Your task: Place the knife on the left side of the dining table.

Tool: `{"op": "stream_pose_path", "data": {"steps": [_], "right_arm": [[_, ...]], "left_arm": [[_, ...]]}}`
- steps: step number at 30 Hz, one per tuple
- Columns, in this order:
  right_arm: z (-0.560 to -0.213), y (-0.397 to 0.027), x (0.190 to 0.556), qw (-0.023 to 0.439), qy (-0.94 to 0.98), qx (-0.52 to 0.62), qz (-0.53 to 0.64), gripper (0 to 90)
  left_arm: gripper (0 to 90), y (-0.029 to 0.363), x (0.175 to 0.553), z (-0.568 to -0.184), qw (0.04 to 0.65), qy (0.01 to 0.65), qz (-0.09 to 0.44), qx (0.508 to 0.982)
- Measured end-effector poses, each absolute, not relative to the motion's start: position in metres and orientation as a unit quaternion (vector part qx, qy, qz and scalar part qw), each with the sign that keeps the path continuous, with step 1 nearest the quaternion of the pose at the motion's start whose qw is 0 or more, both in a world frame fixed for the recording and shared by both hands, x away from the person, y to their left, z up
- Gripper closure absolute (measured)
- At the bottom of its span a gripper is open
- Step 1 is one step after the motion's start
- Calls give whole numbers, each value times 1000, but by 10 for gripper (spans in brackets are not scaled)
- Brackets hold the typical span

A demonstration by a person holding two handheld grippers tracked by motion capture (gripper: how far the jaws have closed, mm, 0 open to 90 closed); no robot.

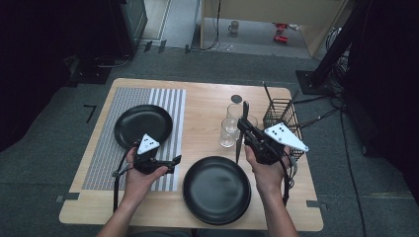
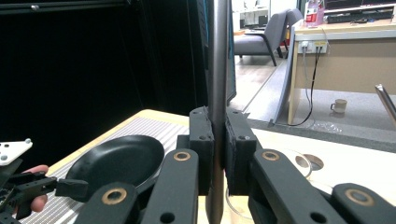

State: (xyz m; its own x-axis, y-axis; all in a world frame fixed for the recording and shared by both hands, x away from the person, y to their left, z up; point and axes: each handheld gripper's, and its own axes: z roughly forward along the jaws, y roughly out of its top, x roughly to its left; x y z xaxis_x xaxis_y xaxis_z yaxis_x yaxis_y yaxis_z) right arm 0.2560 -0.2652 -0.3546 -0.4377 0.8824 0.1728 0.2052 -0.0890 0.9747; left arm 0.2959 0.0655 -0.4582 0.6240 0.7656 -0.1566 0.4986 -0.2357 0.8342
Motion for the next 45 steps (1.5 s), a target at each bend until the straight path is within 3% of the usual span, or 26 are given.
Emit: {"op": "stream_pose_path", "data": {"steps": [32, 35, 45], "right_arm": [[-361, -228, 263, 260, 635, 423, 592, 844], [-362, -225, 264, 255, 639, 419, 593, 845], [-365, -214, 266, 233, 646, 412, 598, 845]], "left_arm": [[72, 21, 289, -447, 527, 331, 82, 779], [151, 19, 287, -446, 535, 323, 76, 777], [151, 11, 286, -448, 541, 310, 60, 780]]}}
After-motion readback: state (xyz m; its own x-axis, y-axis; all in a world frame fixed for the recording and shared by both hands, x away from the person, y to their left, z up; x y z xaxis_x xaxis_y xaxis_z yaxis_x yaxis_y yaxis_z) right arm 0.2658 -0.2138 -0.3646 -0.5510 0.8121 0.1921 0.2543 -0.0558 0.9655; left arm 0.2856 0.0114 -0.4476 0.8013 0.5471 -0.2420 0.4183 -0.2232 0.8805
